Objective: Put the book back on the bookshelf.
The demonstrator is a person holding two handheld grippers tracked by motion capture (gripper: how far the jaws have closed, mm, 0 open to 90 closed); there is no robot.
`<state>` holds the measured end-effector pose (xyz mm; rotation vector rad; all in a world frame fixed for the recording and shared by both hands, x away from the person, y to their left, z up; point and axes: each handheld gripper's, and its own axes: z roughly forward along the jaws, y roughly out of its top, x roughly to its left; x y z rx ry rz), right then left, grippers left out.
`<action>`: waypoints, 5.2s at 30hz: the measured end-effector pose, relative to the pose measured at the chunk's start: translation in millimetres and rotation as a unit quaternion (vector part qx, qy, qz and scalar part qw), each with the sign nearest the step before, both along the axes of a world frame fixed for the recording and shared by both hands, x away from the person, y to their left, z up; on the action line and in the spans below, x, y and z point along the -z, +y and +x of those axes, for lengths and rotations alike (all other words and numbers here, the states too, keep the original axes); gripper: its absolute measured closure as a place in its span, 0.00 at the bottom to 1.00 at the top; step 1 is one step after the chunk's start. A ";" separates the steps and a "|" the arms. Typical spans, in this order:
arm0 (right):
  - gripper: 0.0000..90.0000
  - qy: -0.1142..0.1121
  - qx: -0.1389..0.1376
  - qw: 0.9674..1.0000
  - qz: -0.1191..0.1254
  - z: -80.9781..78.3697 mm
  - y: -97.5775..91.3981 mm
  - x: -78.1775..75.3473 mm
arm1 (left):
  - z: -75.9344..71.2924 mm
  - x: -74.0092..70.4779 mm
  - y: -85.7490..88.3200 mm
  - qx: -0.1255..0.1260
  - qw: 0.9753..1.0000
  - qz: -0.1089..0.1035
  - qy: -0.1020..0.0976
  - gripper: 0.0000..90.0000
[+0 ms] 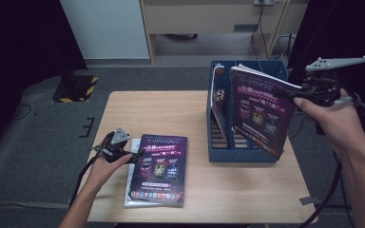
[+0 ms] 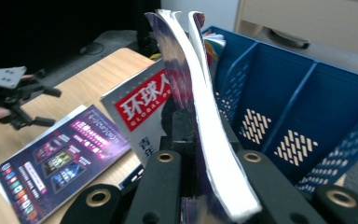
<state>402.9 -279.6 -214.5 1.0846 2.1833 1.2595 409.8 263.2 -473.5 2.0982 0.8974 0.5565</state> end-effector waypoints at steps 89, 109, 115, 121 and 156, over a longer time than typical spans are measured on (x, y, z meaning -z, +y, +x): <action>0.94 -0.021 0.194 0.981 0.022 64.2 44.3 50.1 | -1.4 -3.1 2.0 0.002 1.000 -0.011 -0.003 0.07; 0.94 -0.035 0.195 0.980 0.019 70.1 53.1 56.4 | -1.9 -5.4 4.6 0.001 1.000 -0.016 -0.006 0.07; 0.94 -0.029 0.198 0.980 0.018 70.6 53.5 61.6 | -1.7 -5.6 4.8 0.001 1.000 -0.017 -0.006 0.07; 0.94 -0.026 0.198 0.979 0.025 69.4 53.3 71.9 | -1.7 -4.5 3.1 0.003 1.000 -0.014 -0.004 0.07; 0.94 -0.010 0.193 0.981 0.017 73.7 68.3 99.3 | -2.0 -4.3 3.9 0.001 1.000 -0.014 -0.003 0.07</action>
